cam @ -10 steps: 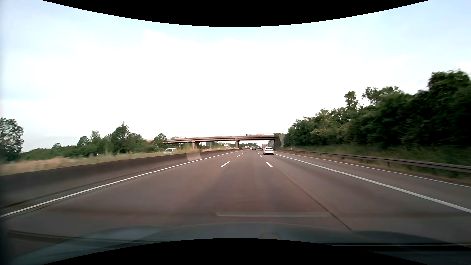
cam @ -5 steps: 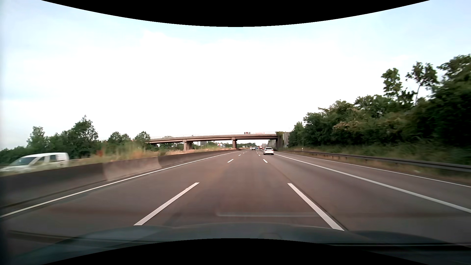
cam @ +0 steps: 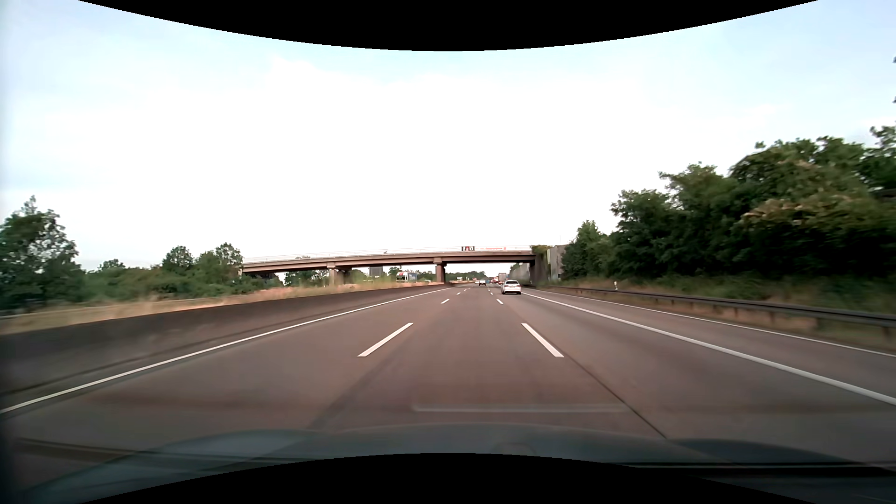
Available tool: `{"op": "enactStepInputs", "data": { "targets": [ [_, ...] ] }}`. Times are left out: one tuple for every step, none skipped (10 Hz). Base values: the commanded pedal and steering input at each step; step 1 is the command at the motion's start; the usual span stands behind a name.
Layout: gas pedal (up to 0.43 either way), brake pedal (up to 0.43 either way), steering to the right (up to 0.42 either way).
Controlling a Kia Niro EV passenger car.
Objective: Follow the waypoints while adhering to traffic rules and regulations
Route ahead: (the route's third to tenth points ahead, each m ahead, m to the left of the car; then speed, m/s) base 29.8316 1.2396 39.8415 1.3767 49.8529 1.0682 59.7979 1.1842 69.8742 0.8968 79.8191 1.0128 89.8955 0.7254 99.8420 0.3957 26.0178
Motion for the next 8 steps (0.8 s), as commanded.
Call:
{"op": "enactStepInputs", "data": {
  "targets": [
    [0.189, 0.000, -0.002],
    [0.189, 0.000, -0.002],
    [0.189, 0.000, -0.002],
    [0.189, 0.000, -0.002],
    [0.189, 0.000, -0.002],
    [0.189, 0.000, -0.002],
    [0.189, 0.000, -0.002],
    [0.189, 0.000, -0.002]
  ]
}}
